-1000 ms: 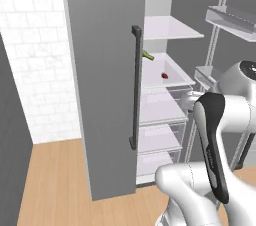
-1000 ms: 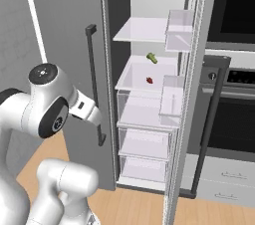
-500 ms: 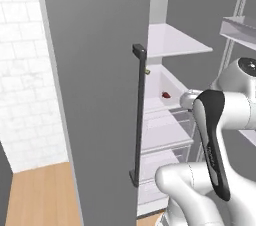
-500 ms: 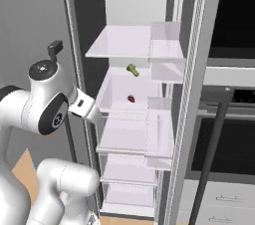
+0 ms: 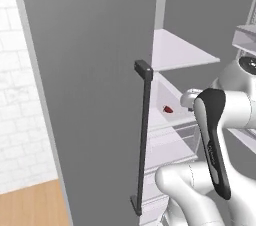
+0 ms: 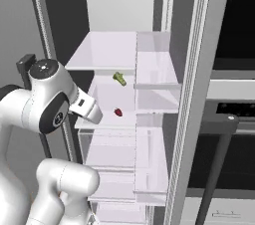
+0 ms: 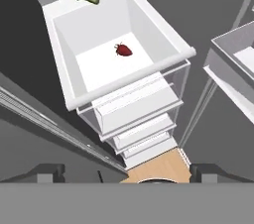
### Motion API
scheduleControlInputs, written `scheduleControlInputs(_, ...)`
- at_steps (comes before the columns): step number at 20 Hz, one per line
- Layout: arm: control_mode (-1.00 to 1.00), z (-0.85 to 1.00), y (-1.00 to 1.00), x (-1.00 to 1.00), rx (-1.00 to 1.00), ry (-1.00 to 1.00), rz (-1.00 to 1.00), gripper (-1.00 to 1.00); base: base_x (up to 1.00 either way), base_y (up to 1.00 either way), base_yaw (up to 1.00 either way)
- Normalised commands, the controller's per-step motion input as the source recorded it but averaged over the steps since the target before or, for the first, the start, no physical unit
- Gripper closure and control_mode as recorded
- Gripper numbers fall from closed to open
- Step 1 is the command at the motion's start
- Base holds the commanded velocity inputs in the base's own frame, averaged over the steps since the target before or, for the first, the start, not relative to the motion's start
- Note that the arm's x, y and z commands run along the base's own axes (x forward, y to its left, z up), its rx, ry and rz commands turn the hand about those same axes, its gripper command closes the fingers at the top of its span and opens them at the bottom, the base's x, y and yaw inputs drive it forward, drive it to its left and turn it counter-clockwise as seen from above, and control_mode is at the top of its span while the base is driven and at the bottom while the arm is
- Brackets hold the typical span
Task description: Take the strawberry from the fridge and place it on top of the pancake, located on the dining counter.
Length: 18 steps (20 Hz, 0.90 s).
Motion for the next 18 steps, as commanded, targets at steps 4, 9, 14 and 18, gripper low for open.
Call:
scheduleControlInputs(4, 1.00, 0.00, 0.00, 0.00, 0.00, 0.00, 0.00, -1.00, 0.26, -0.17, 0.01)
scheduleControlInputs(9, 1.00, 0.00, 0.00, 0.00, 0.00, 0.00, 0.00, -1.00, 0.06, -0.37, 0.16)
scheduleControlInputs(14, 1.00, 0.00, 0.00, 0.00, 0.00, 0.00, 0.00, -1.00, 0.20, -0.34, 0.16)
scheduleControlInputs(18, 1.00, 0.00, 0.00, 0.00, 0.00, 0.00, 0.00, -1.00, 0.48, -0.03, 0.10)
